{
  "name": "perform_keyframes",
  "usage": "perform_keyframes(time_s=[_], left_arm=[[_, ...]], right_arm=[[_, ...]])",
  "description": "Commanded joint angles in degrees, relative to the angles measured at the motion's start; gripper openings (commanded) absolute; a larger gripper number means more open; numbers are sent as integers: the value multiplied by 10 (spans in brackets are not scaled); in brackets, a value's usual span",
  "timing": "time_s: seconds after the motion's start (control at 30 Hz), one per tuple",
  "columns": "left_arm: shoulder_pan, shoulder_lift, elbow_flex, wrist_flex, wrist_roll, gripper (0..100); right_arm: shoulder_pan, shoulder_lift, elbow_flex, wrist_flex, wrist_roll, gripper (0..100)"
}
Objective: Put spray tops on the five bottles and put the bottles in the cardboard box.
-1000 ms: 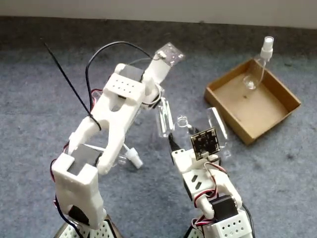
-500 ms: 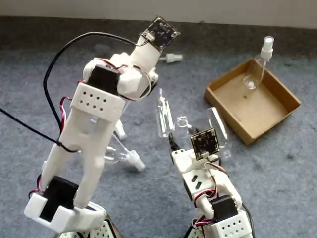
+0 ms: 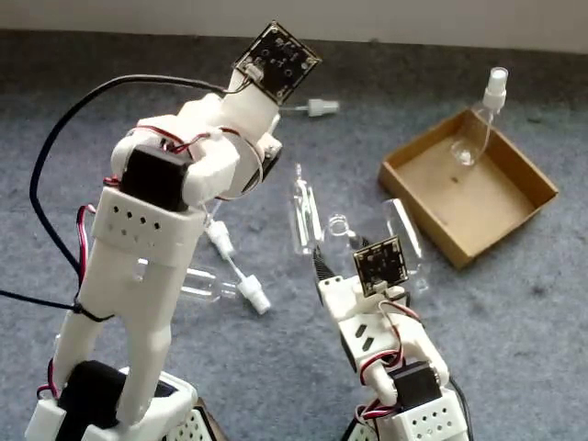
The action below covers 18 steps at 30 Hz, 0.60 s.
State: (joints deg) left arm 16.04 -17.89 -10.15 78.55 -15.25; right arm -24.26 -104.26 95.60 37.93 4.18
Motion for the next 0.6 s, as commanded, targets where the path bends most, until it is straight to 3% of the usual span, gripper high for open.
perform_keyframes(time_s=[0.0,0.2,0.37,0.43,0.57], left_arm=[[-1,-56,-31,3,3,38],[0,-134,-2,16,6,38],[0,-223,110,1,6,38],[0,-264,165,-43,28,38],[0,-354,287,-184,151,38]], right_arm=[[-7,-10,87,-37,-5,103],[-7,-10,87,-71,-5,103],[-7,-10,87,-90,-6,103],[-7,-10,87,-91,-6,103],[-35,-10,87,-91,-6,103]])
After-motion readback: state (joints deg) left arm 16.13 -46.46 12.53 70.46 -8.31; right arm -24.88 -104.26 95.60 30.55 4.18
